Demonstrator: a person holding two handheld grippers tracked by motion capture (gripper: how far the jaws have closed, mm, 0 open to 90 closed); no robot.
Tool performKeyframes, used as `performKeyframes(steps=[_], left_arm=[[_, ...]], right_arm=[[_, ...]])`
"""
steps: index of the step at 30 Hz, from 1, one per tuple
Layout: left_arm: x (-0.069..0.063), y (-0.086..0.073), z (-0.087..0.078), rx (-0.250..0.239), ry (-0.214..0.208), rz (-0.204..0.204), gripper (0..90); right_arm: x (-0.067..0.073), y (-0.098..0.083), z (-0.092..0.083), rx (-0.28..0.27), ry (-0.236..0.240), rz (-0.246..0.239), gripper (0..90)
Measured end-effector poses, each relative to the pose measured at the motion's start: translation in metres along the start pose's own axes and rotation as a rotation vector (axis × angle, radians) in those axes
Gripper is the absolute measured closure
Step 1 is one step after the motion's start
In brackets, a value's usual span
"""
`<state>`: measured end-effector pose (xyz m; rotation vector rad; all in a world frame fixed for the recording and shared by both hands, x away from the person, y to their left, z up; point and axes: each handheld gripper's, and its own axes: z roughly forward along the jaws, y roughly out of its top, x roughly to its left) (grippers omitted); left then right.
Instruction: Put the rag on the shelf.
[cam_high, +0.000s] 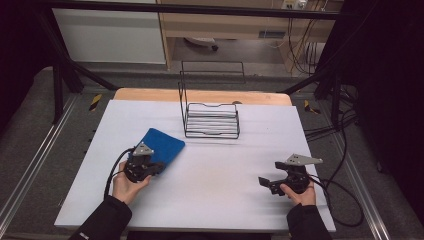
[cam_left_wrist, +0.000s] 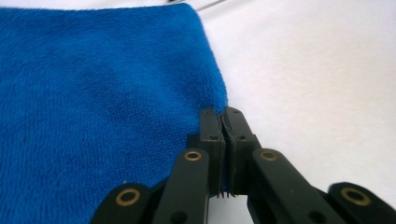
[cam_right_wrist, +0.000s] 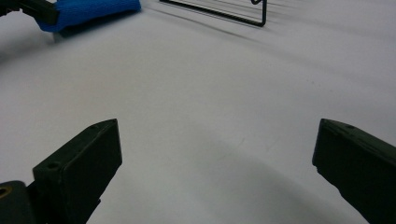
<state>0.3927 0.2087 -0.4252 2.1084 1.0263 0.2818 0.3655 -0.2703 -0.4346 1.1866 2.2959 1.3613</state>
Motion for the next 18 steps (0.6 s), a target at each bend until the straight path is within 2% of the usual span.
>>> performKeyframes(steps=[6,16,18], left_arm=[[-0.018,0.002,0.0,-0.006,-0.062,0.026,87.4],[-0.069,0.004,0.012,-0.004,-0.2,0.075,87.2],[-0.078,0.004,0.016,-0.003,-0.209,0.09,87.0]], right_arm=[[0.0,0.0,0.0,0.003,0.002,0.001,1.9],[0.0,0.0,0.0,0.002,0.0,-0.001,1.9],[0.0,0.0,0.0,0.003,0.0,-0.002,1.9]])
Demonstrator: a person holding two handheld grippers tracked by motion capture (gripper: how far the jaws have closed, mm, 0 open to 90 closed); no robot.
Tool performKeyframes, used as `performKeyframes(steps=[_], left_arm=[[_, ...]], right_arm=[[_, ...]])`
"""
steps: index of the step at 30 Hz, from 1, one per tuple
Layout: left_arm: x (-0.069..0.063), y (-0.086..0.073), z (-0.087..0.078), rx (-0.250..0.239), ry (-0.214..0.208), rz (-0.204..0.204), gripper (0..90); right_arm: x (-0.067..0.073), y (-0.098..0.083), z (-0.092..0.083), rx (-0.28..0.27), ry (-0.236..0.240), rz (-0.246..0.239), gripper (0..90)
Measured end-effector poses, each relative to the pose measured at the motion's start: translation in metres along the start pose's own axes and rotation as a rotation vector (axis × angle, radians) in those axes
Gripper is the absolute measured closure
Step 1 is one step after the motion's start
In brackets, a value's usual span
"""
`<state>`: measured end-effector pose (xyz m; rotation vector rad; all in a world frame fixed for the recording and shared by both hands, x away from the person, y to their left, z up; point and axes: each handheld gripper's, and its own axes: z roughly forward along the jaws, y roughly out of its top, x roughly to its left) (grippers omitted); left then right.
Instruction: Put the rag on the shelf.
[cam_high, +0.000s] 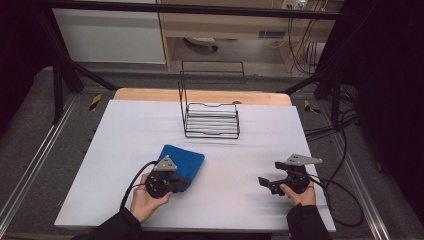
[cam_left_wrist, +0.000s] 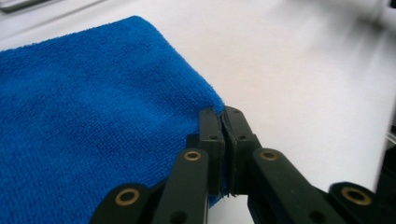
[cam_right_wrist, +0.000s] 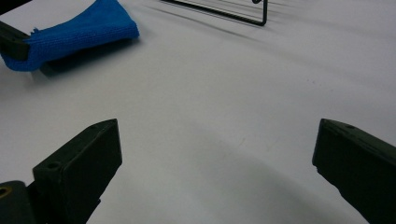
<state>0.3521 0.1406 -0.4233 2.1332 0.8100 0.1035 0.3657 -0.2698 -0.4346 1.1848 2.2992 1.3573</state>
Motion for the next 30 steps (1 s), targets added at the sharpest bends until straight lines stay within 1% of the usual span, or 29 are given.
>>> performKeyframes(steps=[1,4,5,7,10,12,14,15,16,18,21,23,24,25,28,30], left_arm=[[-0.003,0.0,0.003,0.007,-0.003,0.009,86.8],[-0.005,-0.001,0.008,0.009,0.002,0.015,84.9],[-0.005,-0.001,0.009,0.011,0.001,0.014,83.1],[-0.003,-0.001,0.006,0.001,0.005,0.005,74.8],[0.0,0.002,-0.006,-0.026,0.021,0.01,61.0],[0.007,0.002,-0.017,-0.039,0.036,0.005,52.8],[0.017,-0.001,-0.029,-0.04,0.076,-0.014,46.0],[0.024,-0.003,-0.035,-0.041,0.096,-0.024,44.5],[0.032,-0.005,-0.04,-0.035,0.118,-0.038,43.7],[0.046,-0.01,-0.048,-0.028,0.175,-0.063,42.1],[0.064,-0.021,-0.054,0.019,0.212,-0.098,42.2],[0.071,-0.028,-0.054,0.045,0.219,-0.127,43.4],[0.073,-0.031,-0.054,0.057,0.212,-0.137,45.1],[0.074,-0.034,-0.053,0.067,0.207,-0.141,49.3],[0.073,-0.037,-0.048,0.1,0.201,-0.138,53.6],[0.071,-0.037,-0.046,0.107,0.21,-0.133,56.2]], right_arm=[[0.0,0.0,0.0,0.001,0.0,0.001,2.0],[0.001,0.0,0.0,0.001,0.0,0.001,1.9],[0.001,0.0,0.0,0.001,0.0,0.001,2.0],[0.001,0.001,0.0,0.001,0.0,-0.003,2.1],[0.002,0.001,0.001,0.005,-0.003,-0.005,2.2],[0.002,0.001,0.001,0.004,-0.003,-0.006,2.5],[0.004,0.002,0.001,0.003,-0.006,-0.004,2.8],[0.005,0.003,0.002,0.0,-0.008,-0.005,3.1],[0.006,0.003,0.003,0.0,-0.008,-0.004,3.4],[0.01,0.005,0.005,0.003,-0.018,-0.003,3.5],[0.018,0.01,0.01,0.004,-0.022,-0.001,4.0],[0.025,0.013,0.014,0.01,-0.023,0.003,4.9],[0.028,0.015,0.017,0.015,-0.029,-0.006,5.3],[0.033,0.017,0.02,0.019,-0.035,-0.005,6.4],[0.048,0.025,0.031,0.026,-0.025,-0.001,9.9],[0.061,0.029,0.04,0.041,-0.035,-0.009,12.3]])
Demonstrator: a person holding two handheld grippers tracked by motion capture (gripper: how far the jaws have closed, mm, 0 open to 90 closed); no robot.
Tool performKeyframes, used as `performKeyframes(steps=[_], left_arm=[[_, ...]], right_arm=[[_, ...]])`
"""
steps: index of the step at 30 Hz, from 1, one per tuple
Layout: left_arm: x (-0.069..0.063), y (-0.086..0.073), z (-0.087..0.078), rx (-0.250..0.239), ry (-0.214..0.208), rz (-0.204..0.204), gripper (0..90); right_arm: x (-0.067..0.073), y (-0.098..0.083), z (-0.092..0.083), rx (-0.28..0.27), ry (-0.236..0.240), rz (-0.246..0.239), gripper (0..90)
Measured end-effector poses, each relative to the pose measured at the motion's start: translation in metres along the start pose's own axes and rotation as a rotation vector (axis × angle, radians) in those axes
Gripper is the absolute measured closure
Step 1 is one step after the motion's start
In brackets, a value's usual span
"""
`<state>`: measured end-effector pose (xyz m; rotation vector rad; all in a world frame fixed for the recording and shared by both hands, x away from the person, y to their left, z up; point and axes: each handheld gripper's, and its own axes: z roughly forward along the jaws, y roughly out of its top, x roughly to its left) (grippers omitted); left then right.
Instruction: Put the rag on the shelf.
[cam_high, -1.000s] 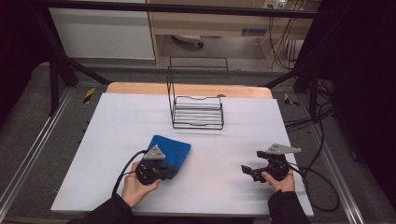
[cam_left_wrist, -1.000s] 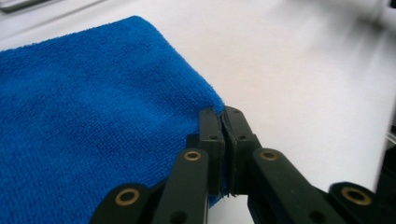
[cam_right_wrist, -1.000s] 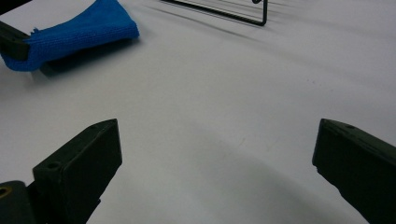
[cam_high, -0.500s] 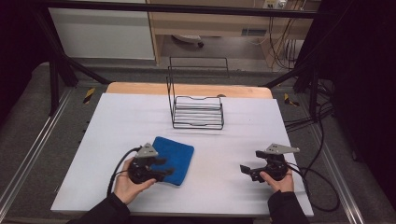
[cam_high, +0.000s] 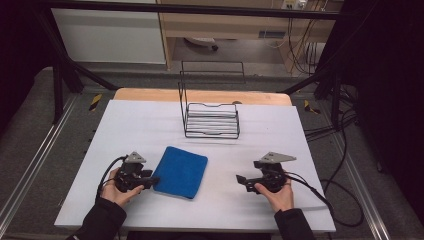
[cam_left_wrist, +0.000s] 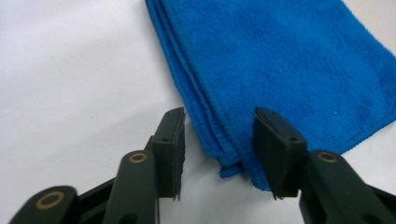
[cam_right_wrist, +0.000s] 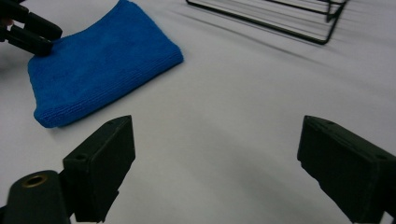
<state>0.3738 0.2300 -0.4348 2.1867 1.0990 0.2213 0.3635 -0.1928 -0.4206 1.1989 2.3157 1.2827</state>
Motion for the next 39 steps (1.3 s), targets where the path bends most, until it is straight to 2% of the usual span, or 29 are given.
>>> performKeyframes(steps=[4,8,10,12,13,15,17,21,24,30,31,35,38,39], left_arm=[[-0.001,-0.001,0.002,0.001,0.008,0.004,67.2],[0.0,-0.002,0.005,0.002,-0.001,-0.01,72.4],[0.0,-0.002,0.005,0.002,0.003,-0.009,74.5],[0.0,-0.003,0.006,0.001,0.006,-0.009,76.3],[-0.001,-0.002,0.006,0.001,0.008,-0.006,77.4],[-0.002,-0.002,0.005,-0.002,0.019,0.007,80.8],[-0.003,-0.001,0.005,-0.001,0.021,0.016,84.5],[-0.001,-0.001,0.005,-0.004,0.013,0.01,86.7],[-0.001,-0.001,0.004,-0.004,0.008,0.002,87.1],[-0.001,0.0,0.003,-0.017,0.024,-0.004,87.3],[-0.001,-0.001,0.003,-0.019,0.022,-0.008,87.3],[-0.001,-0.001,0.004,-0.02,0.019,-0.02,87.2],[-0.001,-0.001,0.005,-0.023,0.027,-0.027,87.1],[-0.001,-0.001,0.005,-0.023,0.027,-0.029,87.1]], right_arm=[[0.029,0.008,0.021,0.021,0.019,-0.034,15.2],[0.06,0.015,0.044,0.044,0.063,-0.067,17.9],[0.074,0.016,0.054,0.062,0.064,-0.093,20.2],[0.086,0.015,0.063,0.064,0.058,-0.117,26.4],[0.09,0.015,0.067,0.067,0.063,-0.122,28.1],[0.097,0.014,0.075,0.08,0.068,-0.098,31.1],[0.101,0.014,0.081,0.074,0.073,-0.074,34.1],[0.105,0.014,0.089,0.08,0.044,-0.041,39.0],[0.109,0.013,0.092,0.09,0.034,-0.052,42.2],[0.112,0.006,0.098,0.126,0.054,-0.037,52.5],[0.113,0.005,0.098,0.118,0.049,-0.037,54.4],[0.116,0.003,0.098,0.107,0.037,-0.028,67.0],[0.117,0.002,0.099,0.106,0.066,-0.001,81.3],[0.117,0.002,0.099,0.107,0.074,0.005,83.3]])
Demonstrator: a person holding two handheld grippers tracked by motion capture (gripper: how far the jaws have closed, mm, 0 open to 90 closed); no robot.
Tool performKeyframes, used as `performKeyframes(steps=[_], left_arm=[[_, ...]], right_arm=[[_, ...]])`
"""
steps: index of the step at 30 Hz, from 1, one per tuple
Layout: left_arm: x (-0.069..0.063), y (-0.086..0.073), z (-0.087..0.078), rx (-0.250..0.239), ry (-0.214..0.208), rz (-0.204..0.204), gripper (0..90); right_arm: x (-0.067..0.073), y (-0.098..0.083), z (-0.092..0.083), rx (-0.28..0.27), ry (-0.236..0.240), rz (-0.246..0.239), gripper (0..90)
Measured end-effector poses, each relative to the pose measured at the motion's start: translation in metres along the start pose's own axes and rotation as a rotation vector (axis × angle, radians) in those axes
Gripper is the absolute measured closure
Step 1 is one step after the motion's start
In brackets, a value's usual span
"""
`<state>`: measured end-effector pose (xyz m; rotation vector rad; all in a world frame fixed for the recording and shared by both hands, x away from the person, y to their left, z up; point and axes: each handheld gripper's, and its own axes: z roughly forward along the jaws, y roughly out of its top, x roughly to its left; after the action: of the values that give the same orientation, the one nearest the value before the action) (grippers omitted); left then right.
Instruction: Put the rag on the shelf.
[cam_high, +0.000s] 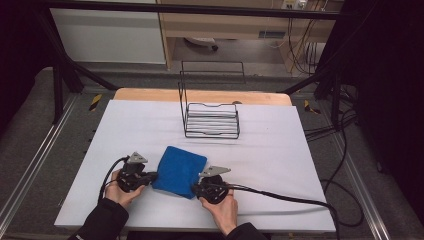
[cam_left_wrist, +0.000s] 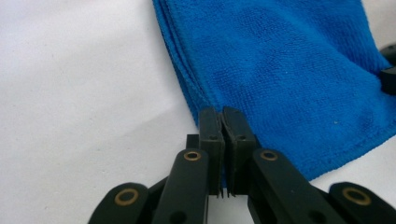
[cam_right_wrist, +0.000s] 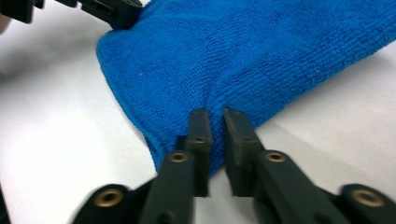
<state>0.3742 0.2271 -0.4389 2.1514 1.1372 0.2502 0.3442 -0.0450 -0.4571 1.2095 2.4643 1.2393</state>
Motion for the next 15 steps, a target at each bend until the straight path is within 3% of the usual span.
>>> performKeyframes(steps=[9,15], left_arm=[[-0.006,0.0,0.0,-0.024,-0.038,-0.023,86.7],[-0.03,0.0,0.0,-0.043,-0.098,0.01,85.5]], right_arm=[[-0.005,0.008,-0.015,0.003,0.018,0.005,87.0],[-0.019,0.004,-0.038,0.029,0.012,0.02,87.0]])
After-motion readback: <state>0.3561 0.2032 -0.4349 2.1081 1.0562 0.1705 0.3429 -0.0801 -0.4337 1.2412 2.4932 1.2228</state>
